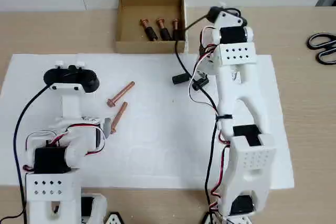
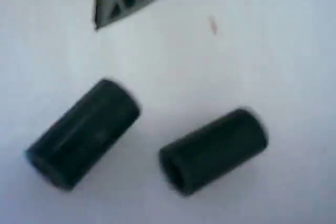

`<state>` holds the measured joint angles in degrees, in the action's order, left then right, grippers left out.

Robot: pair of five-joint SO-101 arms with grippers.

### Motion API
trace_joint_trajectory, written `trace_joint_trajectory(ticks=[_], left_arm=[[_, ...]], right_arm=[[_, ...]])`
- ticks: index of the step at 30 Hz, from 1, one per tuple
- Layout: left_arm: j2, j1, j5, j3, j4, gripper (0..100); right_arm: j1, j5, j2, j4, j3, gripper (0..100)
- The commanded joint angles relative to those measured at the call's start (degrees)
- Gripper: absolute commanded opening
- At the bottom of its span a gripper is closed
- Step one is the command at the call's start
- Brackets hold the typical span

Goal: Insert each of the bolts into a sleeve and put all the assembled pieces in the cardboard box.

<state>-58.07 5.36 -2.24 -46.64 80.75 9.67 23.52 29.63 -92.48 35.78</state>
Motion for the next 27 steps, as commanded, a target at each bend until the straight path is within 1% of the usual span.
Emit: trace_joint_trajectory(ticks=[1,6,10,21,23,26,27], left_arm=[[-0.5,-0.1,0.4,0.2,0.1,19],[-0.5,-0.1,0.4,-0.7,-0.2,19],[-0.5,0.1,0.4,-1.1,-0.3,19],[-0.5,-0.1,0.4,-1.2,-0.3,19],[-0.5,-0.1,0.4,-1.2,-0.3,19],[-0.5,-0.1,0.4,-1.2,-0.3,19],[-0.5,-0.1,0.4,-1.2,-0.3,19]], right_arm=[[1.5,4.7,1.8,3.6,0.3,19.7],[2.5,8.8,5.1,9.9,0.3,19.7],[2.8,10.2,7.5,13.1,0.3,19.7],[2.7,10.3,14.7,13.6,0.3,19.4],[2.6,10.2,15.3,13.4,0.3,15.1],[2.5,10.2,15.4,13.4,0.3,1.9],[2.4,10.2,15.4,13.3,0.3,0.0]])
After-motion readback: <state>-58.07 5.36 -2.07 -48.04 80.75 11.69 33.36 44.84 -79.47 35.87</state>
